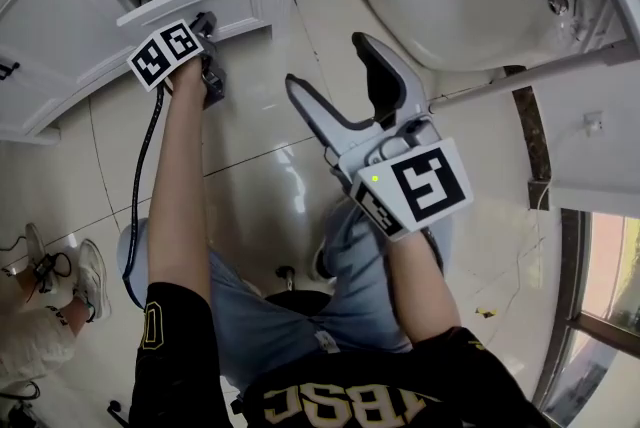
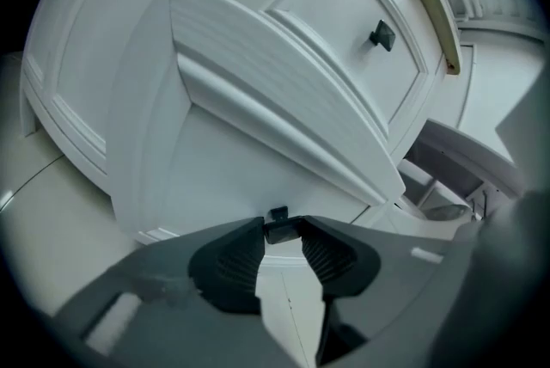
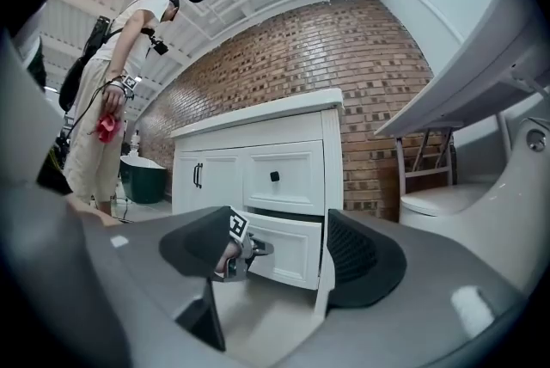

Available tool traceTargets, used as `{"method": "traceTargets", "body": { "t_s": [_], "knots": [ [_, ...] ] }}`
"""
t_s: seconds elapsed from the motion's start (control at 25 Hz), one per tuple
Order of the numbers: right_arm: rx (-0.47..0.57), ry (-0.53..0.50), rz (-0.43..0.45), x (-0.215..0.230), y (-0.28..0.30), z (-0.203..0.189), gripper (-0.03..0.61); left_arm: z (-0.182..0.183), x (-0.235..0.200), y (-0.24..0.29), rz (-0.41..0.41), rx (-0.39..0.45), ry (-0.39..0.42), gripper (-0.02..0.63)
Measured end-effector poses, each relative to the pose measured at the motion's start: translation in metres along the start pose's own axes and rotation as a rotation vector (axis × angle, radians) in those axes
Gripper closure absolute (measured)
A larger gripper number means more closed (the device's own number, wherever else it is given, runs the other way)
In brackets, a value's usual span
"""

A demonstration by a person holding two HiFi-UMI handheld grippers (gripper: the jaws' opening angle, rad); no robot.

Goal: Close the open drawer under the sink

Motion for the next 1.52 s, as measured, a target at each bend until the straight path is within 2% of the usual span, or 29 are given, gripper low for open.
{"method": "traceTargets", "body": {
  "t_s": [0.16, 0.28, 0.44, 0.68, 0.76, 0.84, 0.92, 1.04, 1.12, 1.2, 1.36, 1.52],
  "knots": [
    [-0.014, 0.018, -0.01, 0.006, -0.006, -0.006, 0.229, 0.016, -0.002, 0.022, -0.03, -0.031, 0.022, 0.467],
    [-0.01, 0.033, -0.014, 0.013, -0.008, -0.006, 0.229, 0.027, 0.001, 0.036, -0.04, -0.018, 0.023, 0.468],
    [-0.011, 0.047, -0.008, 0.014, -0.006, -0.008, 0.229, 0.034, 0.003, 0.044, -0.028, -0.005, 0.036, 0.466],
    [0.004, 0.037, -0.019, 0.016, 0.0, -0.004, 0.229, 0.033, 0.007, 0.041, 0.02, 0.043, 0.101, 0.462],
    [0.008, 0.033, -0.024, 0.017, 0.002, -0.004, 0.23, 0.025, 0.002, 0.03, 0.009, 0.051, 0.078, 0.477],
    [-0.001, 0.027, -0.026, 0.019, 0.004, -0.006, 0.23, 0.006, 0.0, 0.018, -0.03, 0.03, 0.061, 0.543],
    [-0.004, 0.031, -0.027, 0.021, 0.008, -0.008, 0.23, -0.018, 0.001, 0.007, -0.088, -0.012, 0.068, 0.441],
    [0.017, 0.063, -0.028, 0.022, 0.016, -0.011, 0.23, -0.04, 0.004, -0.015, -0.131, -0.034, 0.147, 0.366],
    [0.045, 0.097, -0.022, 0.02, 0.024, -0.01, 0.232, -0.032, 0.007, -0.037, -0.128, 0.016, 0.231, 0.359],
    [0.075, 0.117, -0.004, 0.015, 0.034, -0.007, 0.233, -0.007, 0.01, -0.064, -0.127, 0.1, 0.302, 0.354],
    [0.085, 0.095, 0.021, 0.003, 0.044, -0.004, 0.233, 0.045, 0.011, -0.128, -0.135, 0.283, 0.33, 0.353],
    [0.084, 0.082, 0.014, 0.001, 0.047, -0.003, 0.233, 0.093, -0.001, -0.195, -0.088, 0.442, 0.388, 0.35]
  ]
}}
Point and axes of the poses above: the fingertips, and each gripper's own axes: y forward along the fingers, x to its right, z out of its top, the point moved 5 cm from there along -y, backward along the fingers, and after that the axes turned 15 degrees about z, right-handed, at the moved point
